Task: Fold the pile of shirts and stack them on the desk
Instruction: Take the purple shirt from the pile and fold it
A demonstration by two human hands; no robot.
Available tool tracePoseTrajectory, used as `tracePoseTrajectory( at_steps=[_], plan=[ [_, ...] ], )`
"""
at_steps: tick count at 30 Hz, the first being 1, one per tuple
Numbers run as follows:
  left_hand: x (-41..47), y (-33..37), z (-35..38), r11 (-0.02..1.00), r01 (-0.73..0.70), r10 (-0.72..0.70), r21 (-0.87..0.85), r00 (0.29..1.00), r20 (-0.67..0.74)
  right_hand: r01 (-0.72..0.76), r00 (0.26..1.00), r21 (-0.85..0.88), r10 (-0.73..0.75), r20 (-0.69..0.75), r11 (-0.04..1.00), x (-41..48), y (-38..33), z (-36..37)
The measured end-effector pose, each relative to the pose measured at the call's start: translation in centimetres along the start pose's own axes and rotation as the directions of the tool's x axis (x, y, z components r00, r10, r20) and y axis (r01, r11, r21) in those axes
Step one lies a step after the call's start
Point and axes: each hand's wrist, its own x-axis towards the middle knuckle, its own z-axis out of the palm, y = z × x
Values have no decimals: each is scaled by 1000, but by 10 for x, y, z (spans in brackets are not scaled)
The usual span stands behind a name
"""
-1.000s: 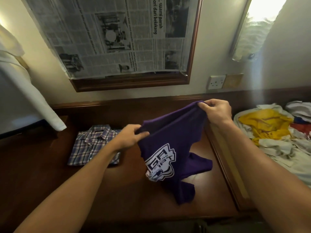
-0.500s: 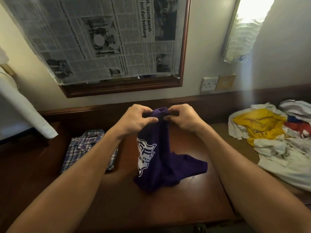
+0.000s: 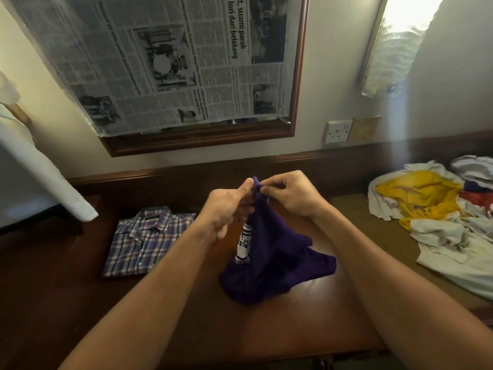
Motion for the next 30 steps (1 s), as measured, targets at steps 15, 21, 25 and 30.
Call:
tracePoseTrajectory(
  at_steps=[15, 21, 25, 30],
  plan=[
    [-11, 32, -41, 989, -99, 74, 108, 975, 211, 75, 959, -230, -7, 282, 970, 12, 24, 20],
    [-43, 74, -89, 932, -216, 146, 292, 959, 243, 122, 947, -493, 47, 317, 862, 9, 14, 20],
    [-52, 79, -124, 624, -368, 290, 689, 928, 234, 38, 994, -428, 10, 108, 903, 6, 6, -2],
    [-45, 61, -145, 197, -346, 581, 917, 795, 175, -39, 998, -268, 25, -56, 963, -12, -3, -21]
  ],
)
